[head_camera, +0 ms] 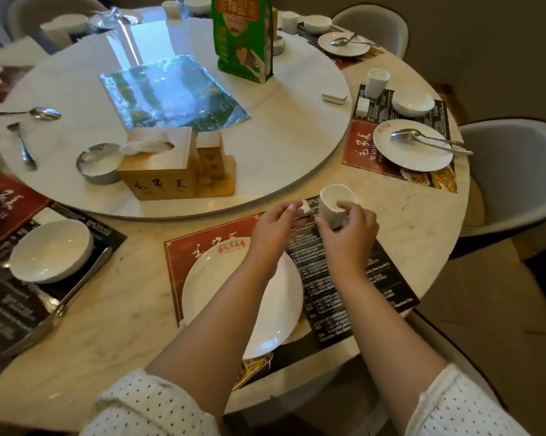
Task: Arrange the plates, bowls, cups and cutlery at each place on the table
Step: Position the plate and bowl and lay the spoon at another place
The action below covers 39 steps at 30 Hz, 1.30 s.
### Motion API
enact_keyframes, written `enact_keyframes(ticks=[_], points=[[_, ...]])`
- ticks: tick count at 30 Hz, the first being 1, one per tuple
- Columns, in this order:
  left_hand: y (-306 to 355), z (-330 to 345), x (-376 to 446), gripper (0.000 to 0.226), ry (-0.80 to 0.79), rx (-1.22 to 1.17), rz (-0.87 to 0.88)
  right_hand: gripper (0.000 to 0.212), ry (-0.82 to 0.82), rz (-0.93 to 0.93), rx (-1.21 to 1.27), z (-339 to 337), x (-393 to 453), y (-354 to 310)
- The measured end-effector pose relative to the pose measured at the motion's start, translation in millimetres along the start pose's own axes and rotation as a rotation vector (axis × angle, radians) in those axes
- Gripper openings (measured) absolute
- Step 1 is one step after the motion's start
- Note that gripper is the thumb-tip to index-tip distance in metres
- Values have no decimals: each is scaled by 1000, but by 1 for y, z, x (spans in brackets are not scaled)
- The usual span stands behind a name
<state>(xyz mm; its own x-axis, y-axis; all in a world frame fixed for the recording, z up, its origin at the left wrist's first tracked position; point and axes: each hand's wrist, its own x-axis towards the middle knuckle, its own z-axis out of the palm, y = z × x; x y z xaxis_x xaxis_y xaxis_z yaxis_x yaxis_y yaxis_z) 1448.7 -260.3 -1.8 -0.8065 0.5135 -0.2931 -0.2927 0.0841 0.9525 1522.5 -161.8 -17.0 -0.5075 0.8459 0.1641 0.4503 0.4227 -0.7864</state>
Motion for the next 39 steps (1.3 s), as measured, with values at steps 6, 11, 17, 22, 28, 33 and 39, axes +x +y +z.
enact_keyframes(ticks=[6,11,17,22,28,33,39], points=[[-12,-73,-48,21,156,66,9,5,-235,-25,198,30,-68,-33],[-21,-153,-78,20,365,158,54,10,-413,-90,263,77,-117,-74],[-20,-260,-88,19,719,371,140,12,-629,-160,296,149,-153,-133],[-17,-325,-81,29,969,423,72,24,-739,-91,262,212,-160,-170],[-21,-363,-70,44,947,324,-19,38,-824,47,207,255,-164,-195],[-25,-368,-72,45,892,266,-14,25,-792,122,270,259,-167,-203],[-11,-349,-79,46,891,248,78,25,-699,73,345,227,-159,-202]])
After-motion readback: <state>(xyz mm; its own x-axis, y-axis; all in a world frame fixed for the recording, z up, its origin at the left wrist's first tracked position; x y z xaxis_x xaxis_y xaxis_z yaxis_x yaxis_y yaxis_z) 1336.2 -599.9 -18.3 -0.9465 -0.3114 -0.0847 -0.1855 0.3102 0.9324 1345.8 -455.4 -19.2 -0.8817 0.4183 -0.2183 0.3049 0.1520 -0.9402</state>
